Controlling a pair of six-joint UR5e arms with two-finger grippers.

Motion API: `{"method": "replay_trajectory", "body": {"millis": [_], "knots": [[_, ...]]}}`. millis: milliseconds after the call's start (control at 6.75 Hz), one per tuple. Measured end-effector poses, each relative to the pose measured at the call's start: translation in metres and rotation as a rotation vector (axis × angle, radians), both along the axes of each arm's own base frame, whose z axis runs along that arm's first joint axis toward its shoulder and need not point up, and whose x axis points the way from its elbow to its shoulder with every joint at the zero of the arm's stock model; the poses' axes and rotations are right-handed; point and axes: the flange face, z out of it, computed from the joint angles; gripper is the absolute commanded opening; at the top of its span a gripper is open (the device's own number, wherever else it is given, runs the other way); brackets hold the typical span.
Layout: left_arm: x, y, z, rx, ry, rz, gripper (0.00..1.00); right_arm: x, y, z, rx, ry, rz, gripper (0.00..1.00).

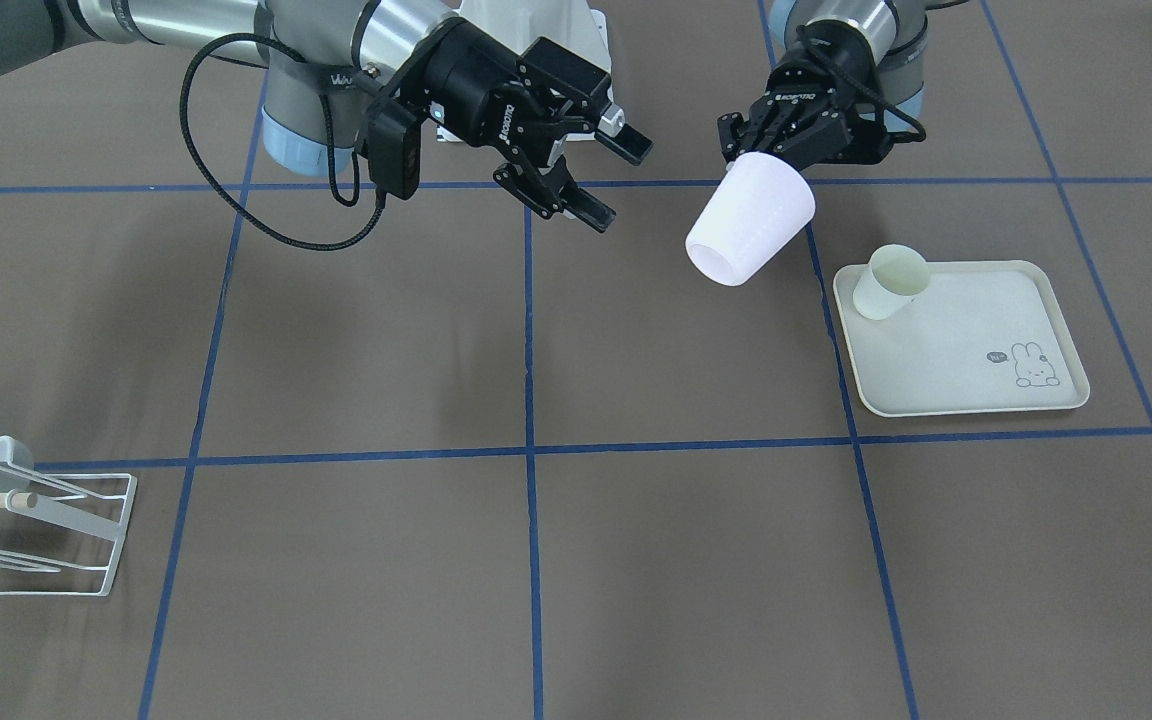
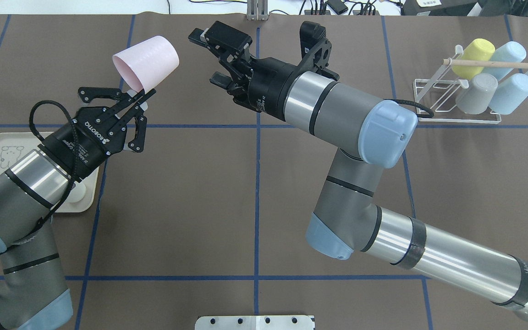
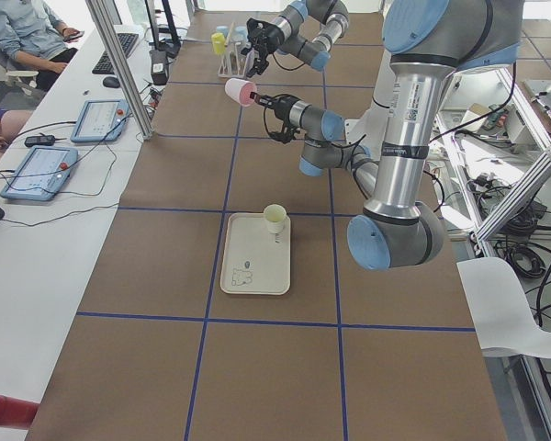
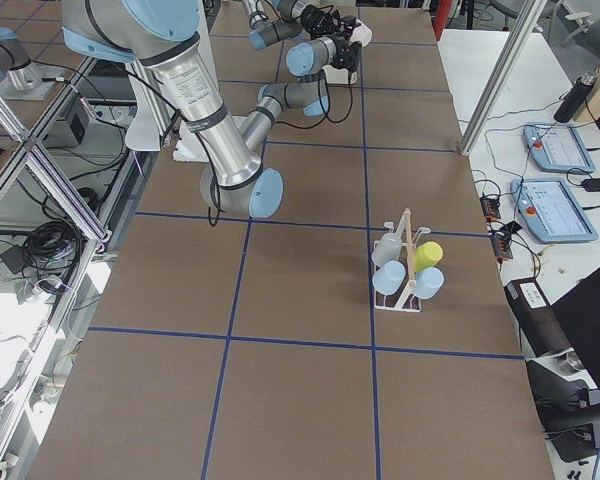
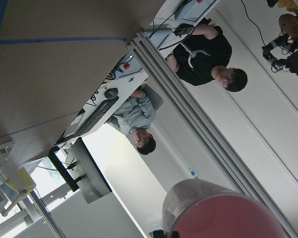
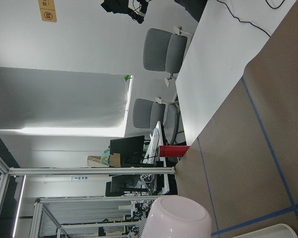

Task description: Transfer IKEA cup to right arm and place on rack

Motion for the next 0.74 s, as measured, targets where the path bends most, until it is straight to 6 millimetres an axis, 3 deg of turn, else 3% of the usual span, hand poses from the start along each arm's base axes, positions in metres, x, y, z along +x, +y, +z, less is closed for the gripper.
{"method": "replay_trajectory", "body": {"millis": [741], "knots": [[0.021,0.016,-0.019,0.022,0.016,0.027,0.0,-0.01,0.001,0.004,0.009,0.029,0.0,1.0]]}}
